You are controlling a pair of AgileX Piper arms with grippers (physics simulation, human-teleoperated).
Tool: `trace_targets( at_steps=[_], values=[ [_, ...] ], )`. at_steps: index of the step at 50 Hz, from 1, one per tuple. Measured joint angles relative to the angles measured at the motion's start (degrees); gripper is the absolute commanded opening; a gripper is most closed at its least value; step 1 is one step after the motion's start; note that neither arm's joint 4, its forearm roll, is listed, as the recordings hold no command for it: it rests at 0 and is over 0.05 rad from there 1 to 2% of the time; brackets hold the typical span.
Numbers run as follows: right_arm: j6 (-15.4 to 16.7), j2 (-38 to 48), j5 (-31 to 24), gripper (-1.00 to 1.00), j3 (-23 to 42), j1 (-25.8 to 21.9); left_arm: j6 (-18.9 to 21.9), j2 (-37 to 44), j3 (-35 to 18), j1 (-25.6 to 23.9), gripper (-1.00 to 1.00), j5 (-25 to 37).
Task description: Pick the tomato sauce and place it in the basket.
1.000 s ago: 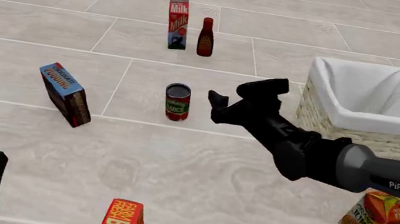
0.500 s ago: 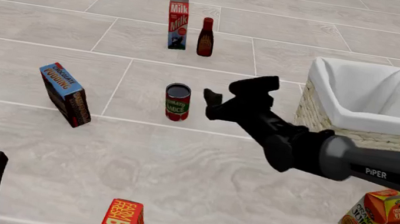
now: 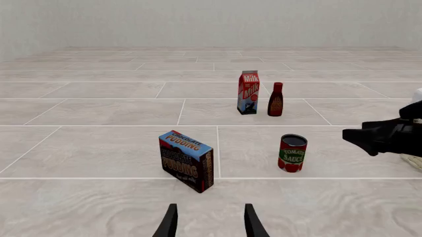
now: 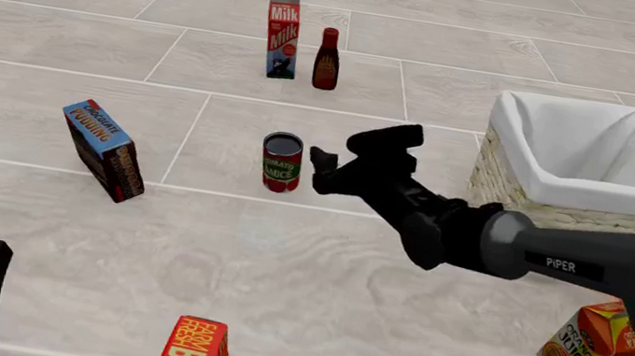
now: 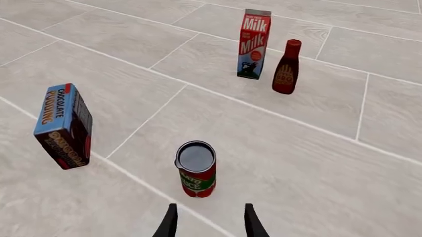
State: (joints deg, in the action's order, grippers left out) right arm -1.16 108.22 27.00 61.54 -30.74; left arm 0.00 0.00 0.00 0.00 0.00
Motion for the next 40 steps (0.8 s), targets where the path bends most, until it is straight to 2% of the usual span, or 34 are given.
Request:
trace_targets(
  at_steps=[40],
  values=[
    [0.44,8.24,-0.86,1.0,7.81,-1.22,0.0,0.0,0.0,0.0,1.0,0.0]
  ],
)
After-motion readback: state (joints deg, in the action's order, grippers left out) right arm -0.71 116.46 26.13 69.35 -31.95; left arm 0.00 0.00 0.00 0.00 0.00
